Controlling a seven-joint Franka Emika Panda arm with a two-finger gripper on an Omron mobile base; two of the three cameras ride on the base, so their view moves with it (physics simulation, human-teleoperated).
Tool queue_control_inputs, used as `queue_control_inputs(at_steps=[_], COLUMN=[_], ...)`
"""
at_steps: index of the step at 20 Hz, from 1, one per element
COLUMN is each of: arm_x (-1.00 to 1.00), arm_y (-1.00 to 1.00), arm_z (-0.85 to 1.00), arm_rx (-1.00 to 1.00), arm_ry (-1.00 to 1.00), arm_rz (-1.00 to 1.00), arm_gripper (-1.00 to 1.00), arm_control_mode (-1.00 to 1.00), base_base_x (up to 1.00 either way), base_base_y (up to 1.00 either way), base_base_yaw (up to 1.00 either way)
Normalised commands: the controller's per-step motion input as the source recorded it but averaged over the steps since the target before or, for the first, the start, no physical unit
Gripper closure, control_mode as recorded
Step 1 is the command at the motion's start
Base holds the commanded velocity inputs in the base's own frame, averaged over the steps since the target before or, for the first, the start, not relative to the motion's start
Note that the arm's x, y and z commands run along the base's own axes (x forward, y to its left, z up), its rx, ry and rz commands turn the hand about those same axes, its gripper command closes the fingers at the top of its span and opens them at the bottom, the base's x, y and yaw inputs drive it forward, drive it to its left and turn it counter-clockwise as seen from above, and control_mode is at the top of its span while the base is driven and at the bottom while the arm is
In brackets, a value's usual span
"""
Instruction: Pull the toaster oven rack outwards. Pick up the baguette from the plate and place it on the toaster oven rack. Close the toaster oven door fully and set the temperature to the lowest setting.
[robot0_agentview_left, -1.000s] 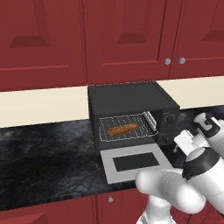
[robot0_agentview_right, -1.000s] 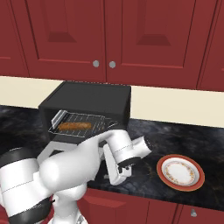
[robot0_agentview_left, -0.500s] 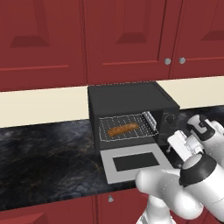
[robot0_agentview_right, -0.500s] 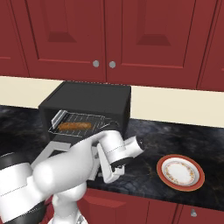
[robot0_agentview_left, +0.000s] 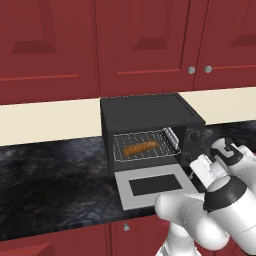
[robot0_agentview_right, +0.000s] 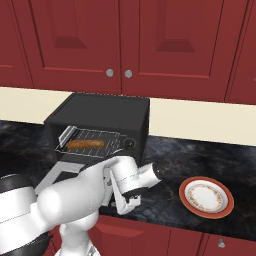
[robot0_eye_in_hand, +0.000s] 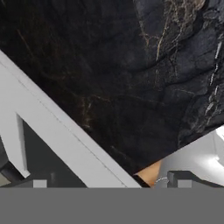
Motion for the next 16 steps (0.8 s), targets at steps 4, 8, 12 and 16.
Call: queue_control_inputs(at_steps=[4, 8, 12, 16], arm_x=[0.0, 0.0, 0.0, 0.02], arm_y=[0.0, 0.0, 0.0, 0.0], arm_z=[-0.19, -0.2, -0.19, -0.14], arm_rx=[0.0, 0.0, 0.0, 0.0], arm_ry=[-0.07, -0.06, -0.05, -0.07], arm_rz=[0.0, 0.0, 0.0, 0.0], arm_gripper=[-1.0, -1.0, -1.0, -1.0], arm_control_mode=[-1.0, -1.0, -1.0, -1.0], base_base_x=[0.0, 0.0, 0.0, 0.0], base_base_y=[0.0, 0.0, 0.0, 0.0], base_base_yaw=[0.0, 0.0, 0.0, 0.0])
